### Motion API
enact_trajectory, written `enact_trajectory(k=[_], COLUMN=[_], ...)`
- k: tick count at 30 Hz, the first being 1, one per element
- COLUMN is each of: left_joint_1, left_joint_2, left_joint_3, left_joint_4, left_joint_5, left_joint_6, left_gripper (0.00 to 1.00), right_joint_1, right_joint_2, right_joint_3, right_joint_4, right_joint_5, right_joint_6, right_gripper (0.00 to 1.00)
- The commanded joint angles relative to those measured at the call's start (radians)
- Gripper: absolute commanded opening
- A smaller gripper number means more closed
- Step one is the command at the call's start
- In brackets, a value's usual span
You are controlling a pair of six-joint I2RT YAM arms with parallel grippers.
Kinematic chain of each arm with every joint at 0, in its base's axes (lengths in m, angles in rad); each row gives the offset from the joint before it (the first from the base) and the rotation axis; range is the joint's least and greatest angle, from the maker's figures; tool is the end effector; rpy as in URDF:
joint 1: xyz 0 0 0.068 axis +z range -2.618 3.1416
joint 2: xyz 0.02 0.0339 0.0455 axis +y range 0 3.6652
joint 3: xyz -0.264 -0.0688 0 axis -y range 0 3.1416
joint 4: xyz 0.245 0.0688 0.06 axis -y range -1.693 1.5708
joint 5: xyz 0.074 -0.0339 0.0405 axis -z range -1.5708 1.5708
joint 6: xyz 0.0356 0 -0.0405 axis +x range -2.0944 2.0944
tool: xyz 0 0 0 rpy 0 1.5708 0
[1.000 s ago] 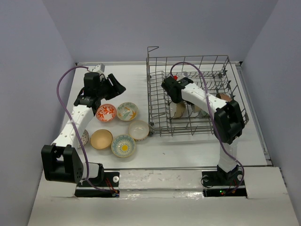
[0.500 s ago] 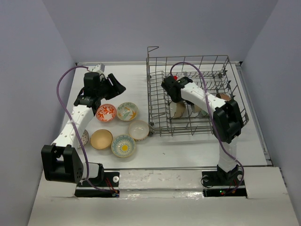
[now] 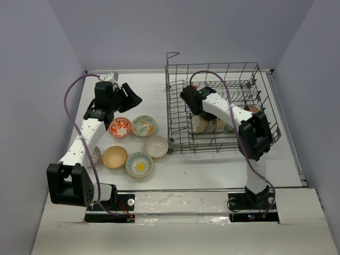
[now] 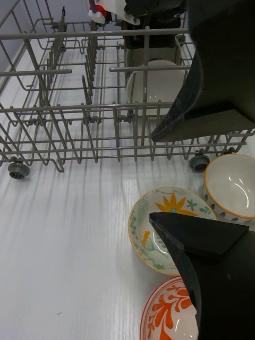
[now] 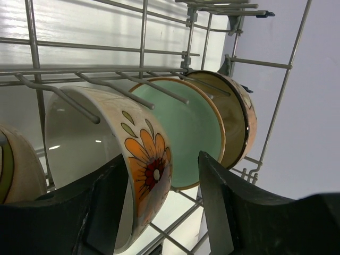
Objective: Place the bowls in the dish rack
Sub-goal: Insert the bowl into the dish rack.
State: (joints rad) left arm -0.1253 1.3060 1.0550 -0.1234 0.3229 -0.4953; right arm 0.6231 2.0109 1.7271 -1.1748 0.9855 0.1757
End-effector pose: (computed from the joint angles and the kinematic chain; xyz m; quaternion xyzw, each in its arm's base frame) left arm 0.2996 -0.0491 0.3262 -0.0610 0.8183 -0.2962 0.4887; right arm 0.3381 0.2064 0.2483 -0.1693 0.8636 -0.4159 0.2292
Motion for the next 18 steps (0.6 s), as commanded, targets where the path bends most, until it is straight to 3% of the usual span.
enact_trajectory(k=[1,18], left_joint_1=[-0.007,-0.007], left_joint_2=[-0.03,-0.031], left_joint_3=[-0.007,-0.009], left_joint_4=[0.037,0.036], left_joint_5=[0.015,0.015], left_joint_6=[0.006,0.004], left_gripper=[0.64,0.64], right_joint_1=[0.007,0.007], right_joint_2=[-0.003,-0.037], right_joint_3=[0.052,0.058], right_joint_4=[0.02,0.027], right_joint_5=[-0.018,-0.102], right_joint_6=[0.001,-0.007], right_gripper=[0.61,0.73])
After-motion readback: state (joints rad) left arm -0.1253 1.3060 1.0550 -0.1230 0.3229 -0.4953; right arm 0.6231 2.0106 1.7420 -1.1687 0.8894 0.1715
